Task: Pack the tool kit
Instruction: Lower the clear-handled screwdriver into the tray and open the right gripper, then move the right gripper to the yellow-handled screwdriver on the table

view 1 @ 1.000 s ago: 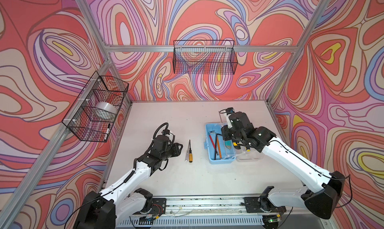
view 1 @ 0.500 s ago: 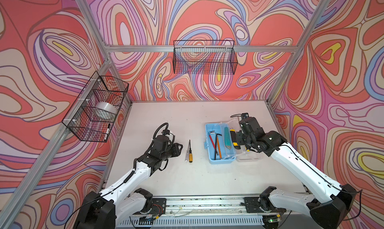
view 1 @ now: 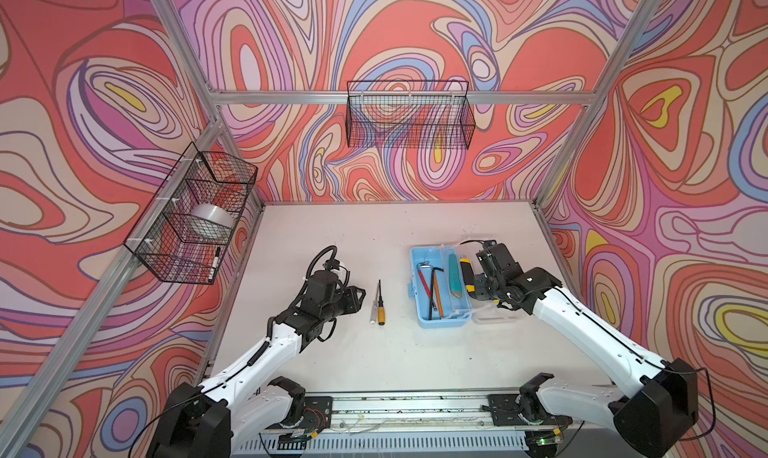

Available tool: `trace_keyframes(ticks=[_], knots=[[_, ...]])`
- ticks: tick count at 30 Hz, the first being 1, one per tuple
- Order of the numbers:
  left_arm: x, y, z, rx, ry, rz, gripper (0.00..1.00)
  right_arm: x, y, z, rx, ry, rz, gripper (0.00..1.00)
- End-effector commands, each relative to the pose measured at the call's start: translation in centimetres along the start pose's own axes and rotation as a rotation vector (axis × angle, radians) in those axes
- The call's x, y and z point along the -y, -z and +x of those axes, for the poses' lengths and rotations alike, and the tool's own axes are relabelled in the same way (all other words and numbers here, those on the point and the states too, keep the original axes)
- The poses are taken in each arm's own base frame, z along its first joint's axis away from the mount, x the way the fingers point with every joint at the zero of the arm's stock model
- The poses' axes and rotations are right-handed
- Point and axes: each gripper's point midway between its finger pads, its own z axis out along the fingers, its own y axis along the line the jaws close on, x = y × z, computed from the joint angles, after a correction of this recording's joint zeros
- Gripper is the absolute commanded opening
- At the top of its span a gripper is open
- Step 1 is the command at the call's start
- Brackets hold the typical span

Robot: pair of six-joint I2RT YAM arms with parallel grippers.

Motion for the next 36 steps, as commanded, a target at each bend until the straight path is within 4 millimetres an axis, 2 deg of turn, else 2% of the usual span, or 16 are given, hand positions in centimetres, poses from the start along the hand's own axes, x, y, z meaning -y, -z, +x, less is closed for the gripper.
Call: trace_keyframes(ticks=[1, 6, 10, 13, 17, 20, 23, 24, 27, 32, 36], knots=[[-1.6, -0.5, 1.7, -0.038, -0.002, -0.040, 0.42, 0.2, -0.7, 0.0, 0.006, -0.030, 0.014, 0.03], [-1.7, -0.6, 1.9, -0.043, 0.000, -0.042, 0.41, 0.1, -0.8, 0.0, 0.000, -0.032, 0.013, 0.26], [-1.8, -0.6, 1.9, -0.042, 0.000, -0.042, 0.41, 0.0, -0.3, -0.3, 0.014, -0.043, -0.002, 0.33], [-1.7, -0.6, 1.9, -0.041, -0.001, -0.041, 0.42, -0.3, 0.4, -0.7, 0.026, -0.058, -0.031, 0.33], [-1.8, -0.8, 2.0, -0.044, 0.002, -0.039, 0.42, -1.1, 2.4, -2.0, 0.082, -0.087, -0.112, 0.33], [-1.7, -1.1, 2.2, -0.055, 0.004, -0.032, 0.42, -2.5, 4.2, -3.1, 0.117, -0.119, -0.220, 0.33], [-1.3, -1.2, 2.9, -0.073, -0.071, -0.069, 0.42, -4.9, 6.1, -3.9, 0.163, -0.149, -0.357, 0.34], [-0.1, -1.0, 2.0, -0.051, -0.131, -0.088, 0.42, -6.0, 6.7, -3.9, 0.175, -0.143, -0.390, 0.34], [1.3, -1.3, 2.3, -0.073, -0.243, -0.139, 0.42, -9.5, 7.9, -3.4, 0.205, -0.094, -0.445, 0.34], [0.6, -2.3, 2.9, -0.128, -0.288, -0.247, 0.41, -15.9, 7.3, -0.8, 0.171, -0.003, -0.513, 0.34], [-0.6, -2.7, 3.3, -0.166, -0.327, -0.348, 0.39, -18.6, 5.2, 1.3, 0.118, 0.027, -0.527, 0.35]])
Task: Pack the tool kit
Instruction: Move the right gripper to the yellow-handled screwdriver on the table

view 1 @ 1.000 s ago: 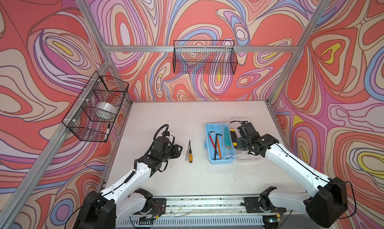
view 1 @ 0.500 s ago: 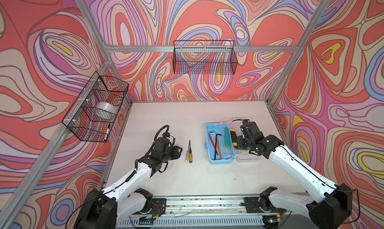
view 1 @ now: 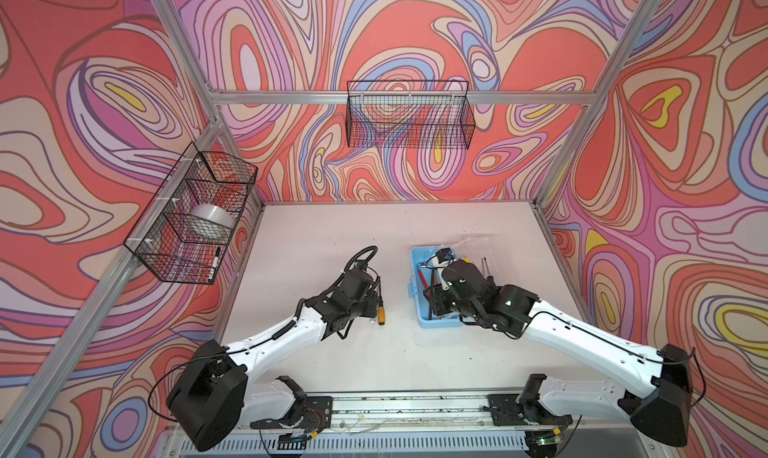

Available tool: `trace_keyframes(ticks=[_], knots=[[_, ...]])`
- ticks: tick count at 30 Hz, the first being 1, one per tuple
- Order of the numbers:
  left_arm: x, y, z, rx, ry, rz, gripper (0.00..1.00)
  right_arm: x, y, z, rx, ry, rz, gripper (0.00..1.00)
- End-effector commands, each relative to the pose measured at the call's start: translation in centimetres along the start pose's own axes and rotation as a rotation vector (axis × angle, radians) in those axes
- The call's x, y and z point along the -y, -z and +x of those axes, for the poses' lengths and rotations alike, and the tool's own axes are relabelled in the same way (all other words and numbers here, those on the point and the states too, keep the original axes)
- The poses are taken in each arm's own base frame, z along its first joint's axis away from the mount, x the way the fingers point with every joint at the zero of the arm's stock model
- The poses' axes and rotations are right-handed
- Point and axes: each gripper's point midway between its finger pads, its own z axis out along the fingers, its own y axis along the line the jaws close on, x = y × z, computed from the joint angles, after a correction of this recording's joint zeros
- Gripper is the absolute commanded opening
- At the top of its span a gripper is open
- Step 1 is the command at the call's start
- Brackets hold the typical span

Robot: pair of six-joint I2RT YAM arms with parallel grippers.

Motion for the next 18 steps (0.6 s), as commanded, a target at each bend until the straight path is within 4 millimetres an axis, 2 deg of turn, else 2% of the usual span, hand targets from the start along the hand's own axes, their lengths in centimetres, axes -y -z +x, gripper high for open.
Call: trace_keyframes(ticks=[1, 5, 10, 14, 18], knots=[[-2.0, -0.3, 1.0, -0.053, -0.055, -0.132, 0.39, -0.6, -2.0, 0.8, 0.004, -0.039, -0.006, 0.35], [-1.4, -0.9, 1.5, -0.073, -0.050, -0.104, 0.39, -0.7, -4.0, 2.0, -0.020, -0.058, -0.012, 0.35], [-0.4, 0.2, 0.8, 0.004, -0.022, -0.009, 0.39, -2.6, -6.9, 3.7, -0.086, -0.023, -0.001, 0.41], [-0.9, 1.6, 0.8, 0.028, -0.002, 0.019, 0.40, -4.4, -9.2, 4.3, -0.124, 0.050, 0.042, 0.44], [-2.3, 3.0, 1.4, 0.049, 0.082, 0.067, 0.40, -5.8, -11.4, 4.5, -0.152, 0.085, 0.052, 0.46]])
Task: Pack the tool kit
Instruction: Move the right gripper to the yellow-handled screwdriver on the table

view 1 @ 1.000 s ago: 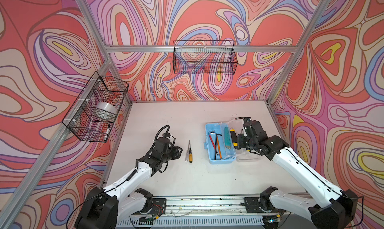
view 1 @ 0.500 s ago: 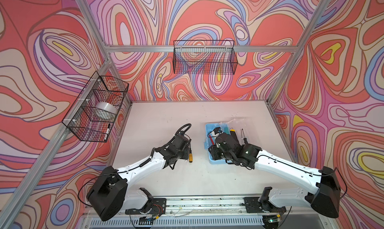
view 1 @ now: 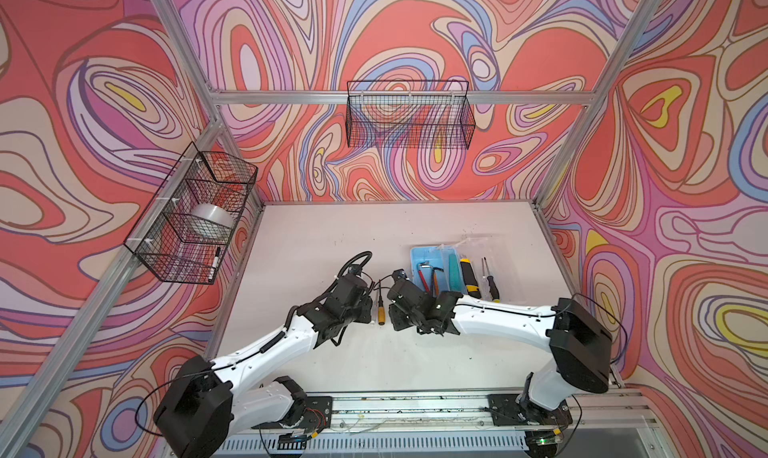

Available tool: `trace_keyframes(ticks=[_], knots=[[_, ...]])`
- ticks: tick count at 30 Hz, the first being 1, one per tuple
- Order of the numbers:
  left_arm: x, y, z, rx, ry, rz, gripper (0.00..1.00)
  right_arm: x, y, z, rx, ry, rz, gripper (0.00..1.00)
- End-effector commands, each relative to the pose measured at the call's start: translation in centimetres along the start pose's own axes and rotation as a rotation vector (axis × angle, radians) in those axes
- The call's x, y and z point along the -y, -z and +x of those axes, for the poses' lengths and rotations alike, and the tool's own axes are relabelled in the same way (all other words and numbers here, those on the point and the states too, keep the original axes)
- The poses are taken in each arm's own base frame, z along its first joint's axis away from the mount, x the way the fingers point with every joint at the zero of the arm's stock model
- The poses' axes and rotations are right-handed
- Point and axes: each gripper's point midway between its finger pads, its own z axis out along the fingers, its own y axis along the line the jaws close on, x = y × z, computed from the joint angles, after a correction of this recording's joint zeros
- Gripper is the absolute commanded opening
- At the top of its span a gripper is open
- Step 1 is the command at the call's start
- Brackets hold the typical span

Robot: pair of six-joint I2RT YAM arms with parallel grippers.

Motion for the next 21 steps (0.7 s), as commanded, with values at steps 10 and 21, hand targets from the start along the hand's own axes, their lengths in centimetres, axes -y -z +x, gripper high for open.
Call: trace_keyframes(ticks=[10, 21], knots=[[-3.9, 1.5, 2.8, 0.026, 0.134, 0.012, 0.40, -1.5, -5.2, -0.3, -0.061, 0.080, 0.066, 0.46], [-4.1, 1.1, 3.1, 0.019, 0.128, 0.001, 0.39, -0.3, -7.4, 1.0, -0.117, 0.112, 0.151, 0.40]])
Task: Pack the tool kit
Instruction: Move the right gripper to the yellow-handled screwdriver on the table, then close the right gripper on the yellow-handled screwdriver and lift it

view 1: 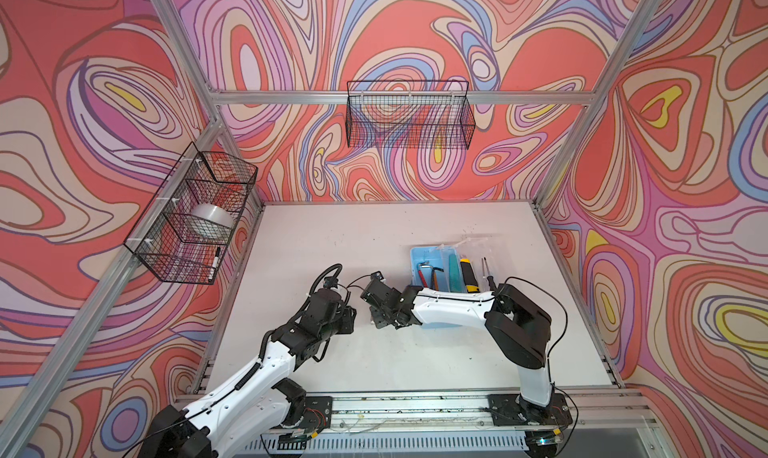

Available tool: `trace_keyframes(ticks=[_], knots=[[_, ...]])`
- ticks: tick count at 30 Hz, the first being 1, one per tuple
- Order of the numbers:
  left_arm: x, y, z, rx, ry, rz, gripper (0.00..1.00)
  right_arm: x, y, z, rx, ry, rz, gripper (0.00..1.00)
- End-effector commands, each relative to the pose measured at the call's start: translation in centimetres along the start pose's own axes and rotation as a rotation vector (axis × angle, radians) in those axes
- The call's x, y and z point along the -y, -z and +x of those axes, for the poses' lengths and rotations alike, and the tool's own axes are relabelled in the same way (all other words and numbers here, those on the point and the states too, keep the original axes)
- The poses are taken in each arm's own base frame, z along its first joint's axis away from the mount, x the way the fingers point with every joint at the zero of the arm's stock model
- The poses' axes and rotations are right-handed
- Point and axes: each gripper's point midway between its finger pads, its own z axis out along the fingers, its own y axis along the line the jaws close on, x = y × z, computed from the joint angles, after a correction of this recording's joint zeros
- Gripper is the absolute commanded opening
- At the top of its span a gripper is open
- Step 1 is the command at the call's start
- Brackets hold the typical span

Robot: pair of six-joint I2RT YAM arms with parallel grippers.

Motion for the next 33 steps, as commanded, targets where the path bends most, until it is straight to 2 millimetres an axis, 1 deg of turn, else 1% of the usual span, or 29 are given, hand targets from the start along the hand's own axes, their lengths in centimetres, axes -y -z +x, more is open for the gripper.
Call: trace_keyframes(ticks=[1, 8, 13, 17, 20, 22, 23, 25, 27, 29, 33], knots=[[-0.3, -0.2, 0.3, -0.007, 0.003, -0.004, 0.39, 0.1, -1.0, 0.7, -0.029, 0.019, 0.026, 0.40], [-0.1, -0.1, 0.1, -0.001, 0.001, -0.001, 0.39, 0.5, -1.2, 1.1, -0.034, 0.019, 0.044, 0.38], [-0.2, -0.3, 0.3, -0.008, 0.004, -0.005, 0.39, 0.7, -1.6, 1.5, -0.047, 0.022, 0.049, 0.31], [-0.2, -0.5, 0.4, -0.015, 0.004, -0.005, 0.39, 0.9, -1.6, 1.7, -0.046, 0.021, 0.049, 0.27], [-0.2, -0.5, 0.4, -0.015, 0.003, -0.004, 0.39, 0.9, -1.5, 1.7, -0.045, 0.019, 0.043, 0.20], [-0.1, -0.5, 0.3, -0.014, 0.004, 0.000, 0.39, 0.9, -1.3, 1.5, -0.041, 0.021, 0.038, 0.05], [0.0, -0.6, 0.3, -0.015, 0.005, 0.002, 0.39, 0.9, -1.2, 1.4, -0.038, 0.019, 0.038, 0.00], [0.1, -0.7, 0.3, -0.021, 0.006, 0.006, 0.39, 1.1, -0.9, 1.2, -0.034, 0.016, 0.036, 0.00], [0.1, -0.8, 0.4, -0.024, 0.009, 0.006, 0.39, 1.3, -0.5, 0.7, -0.021, 0.016, 0.036, 0.00], [0.2, -0.9, 0.4, -0.027, 0.013, 0.010, 0.39, 1.2, 0.5, 0.0, -0.005, 0.014, 0.020, 0.00], [0.3, -1.0, 0.3, -0.024, 0.017, 0.014, 0.39, 0.9, 4.2, -1.8, 0.061, 0.002, -0.048, 0.00]])
